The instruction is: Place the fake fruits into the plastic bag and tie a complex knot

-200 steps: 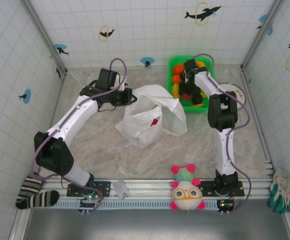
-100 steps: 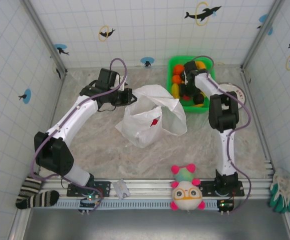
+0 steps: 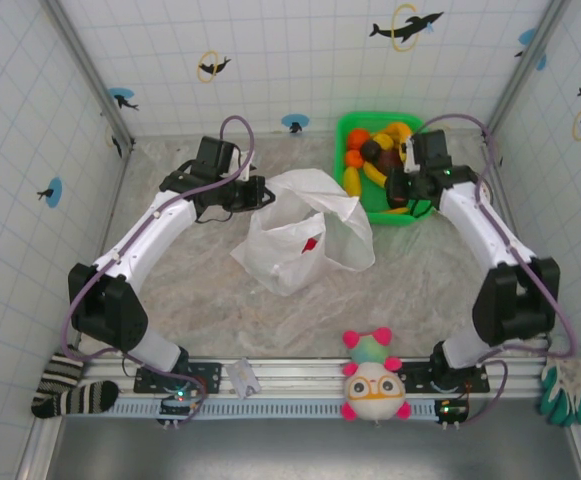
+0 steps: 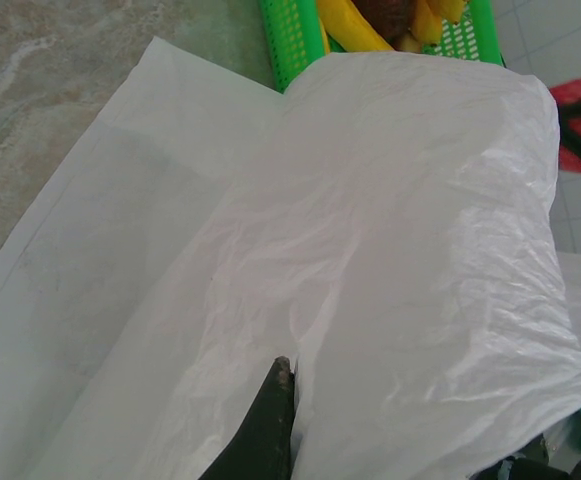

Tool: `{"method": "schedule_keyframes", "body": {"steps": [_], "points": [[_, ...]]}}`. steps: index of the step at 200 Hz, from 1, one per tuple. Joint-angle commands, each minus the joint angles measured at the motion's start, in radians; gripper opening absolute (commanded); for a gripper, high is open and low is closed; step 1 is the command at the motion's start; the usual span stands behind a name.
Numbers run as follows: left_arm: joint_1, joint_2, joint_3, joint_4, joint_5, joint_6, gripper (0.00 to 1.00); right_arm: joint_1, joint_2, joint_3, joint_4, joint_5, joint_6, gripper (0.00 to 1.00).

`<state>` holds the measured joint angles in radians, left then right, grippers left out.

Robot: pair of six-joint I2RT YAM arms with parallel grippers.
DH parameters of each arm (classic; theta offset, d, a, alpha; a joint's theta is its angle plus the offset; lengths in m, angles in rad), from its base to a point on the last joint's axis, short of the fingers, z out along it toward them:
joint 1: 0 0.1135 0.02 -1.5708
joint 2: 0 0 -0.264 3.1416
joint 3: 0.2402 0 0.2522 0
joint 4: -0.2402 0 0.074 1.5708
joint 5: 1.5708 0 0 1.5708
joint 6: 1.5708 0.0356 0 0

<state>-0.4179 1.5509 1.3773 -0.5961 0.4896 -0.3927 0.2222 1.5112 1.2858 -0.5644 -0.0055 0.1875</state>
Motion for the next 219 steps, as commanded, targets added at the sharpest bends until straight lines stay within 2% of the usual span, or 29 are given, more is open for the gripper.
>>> {"method": "schedule_keyframes", "body": {"steps": [1, 21, 51, 89, 119, 145, 219], "points": [[0.007, -0.021, 0.003, 0.005, 0.02, 0.012, 0.07, 0.001, -0.158, -0.124, 0.038, -0.046, 0.016, 0.53], [0.007, -0.02, -0.001, 0.01, 0.023, 0.012, 0.07, 0.015, -0.323, -0.238, 0.054, -0.112, 0.03, 0.53], [0.007, -0.019, 0.0, 0.013, 0.025, 0.013, 0.07, 0.109, -0.505, -0.351, 0.08, -0.213, 0.066, 0.53], [0.007, -0.022, 0.003, 0.009, 0.02, 0.018, 0.07, 0.288, -0.608, -0.414, 0.144, -0.195, 0.108, 0.53], [0.007, -0.022, 0.0, 0.013, 0.027, 0.018, 0.07, 0.399, -0.56, -0.438, 0.237, -0.124, 0.125, 0.53], [0.007, -0.024, -0.006, 0.009, 0.03, 0.024, 0.07, 0.447, -0.463, -0.415, 0.313, -0.041, 0.117, 0.53], [0.007, -0.022, -0.007, 0.003, 0.054, 0.054, 0.07, 0.507, -0.197, -0.299, 0.448, -0.043, 0.043, 0.53]]}}
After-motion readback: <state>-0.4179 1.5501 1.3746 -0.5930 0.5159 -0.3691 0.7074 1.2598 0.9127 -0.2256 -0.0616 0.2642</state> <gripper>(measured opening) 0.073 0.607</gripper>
